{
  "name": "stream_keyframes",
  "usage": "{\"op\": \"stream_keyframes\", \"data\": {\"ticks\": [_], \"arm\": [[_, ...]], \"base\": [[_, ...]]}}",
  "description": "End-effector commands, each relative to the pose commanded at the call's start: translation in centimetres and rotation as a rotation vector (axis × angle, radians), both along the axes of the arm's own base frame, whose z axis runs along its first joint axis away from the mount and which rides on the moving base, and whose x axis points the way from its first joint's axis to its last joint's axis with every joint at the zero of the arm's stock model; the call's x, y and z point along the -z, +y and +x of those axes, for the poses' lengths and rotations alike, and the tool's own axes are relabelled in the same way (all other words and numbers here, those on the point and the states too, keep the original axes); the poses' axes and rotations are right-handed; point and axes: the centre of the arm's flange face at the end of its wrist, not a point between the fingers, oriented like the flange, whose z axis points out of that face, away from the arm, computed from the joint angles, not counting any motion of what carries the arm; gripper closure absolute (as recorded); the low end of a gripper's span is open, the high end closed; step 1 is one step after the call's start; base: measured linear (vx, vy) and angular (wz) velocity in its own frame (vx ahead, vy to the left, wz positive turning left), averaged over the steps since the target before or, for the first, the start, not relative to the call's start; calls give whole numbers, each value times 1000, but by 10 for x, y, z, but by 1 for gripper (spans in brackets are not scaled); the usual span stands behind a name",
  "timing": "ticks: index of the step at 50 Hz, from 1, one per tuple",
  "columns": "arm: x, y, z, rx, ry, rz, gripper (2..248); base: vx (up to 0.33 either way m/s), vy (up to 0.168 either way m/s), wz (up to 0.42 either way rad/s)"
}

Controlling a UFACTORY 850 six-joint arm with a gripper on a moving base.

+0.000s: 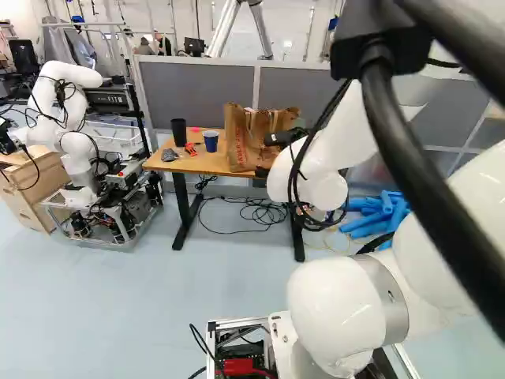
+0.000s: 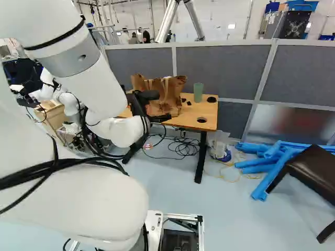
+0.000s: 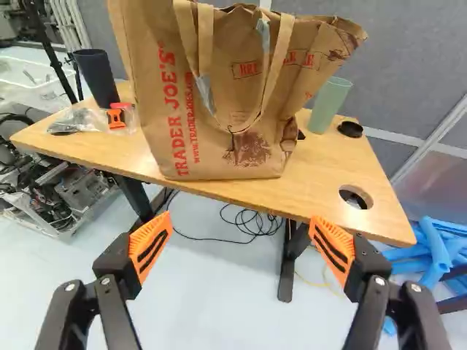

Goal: Pick up the bag on the ground and place it on the table

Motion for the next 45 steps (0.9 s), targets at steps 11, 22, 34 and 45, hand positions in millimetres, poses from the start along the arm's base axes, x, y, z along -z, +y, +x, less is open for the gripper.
{"op": "stream_keyframes", "data": {"ticks": [11, 22, 34, 45], "arm": [[5, 0, -11, 11, -25, 31, 3], [9, 0, -18, 18, -42, 53, 3], [12, 0, -23, 23, -53, 66, 3], [12, 0, -24, 24, -55, 69, 3]], "base": [[0, 0, 0], [0, 0, 0], [0, 0, 0], [0, 0, 0]]}}
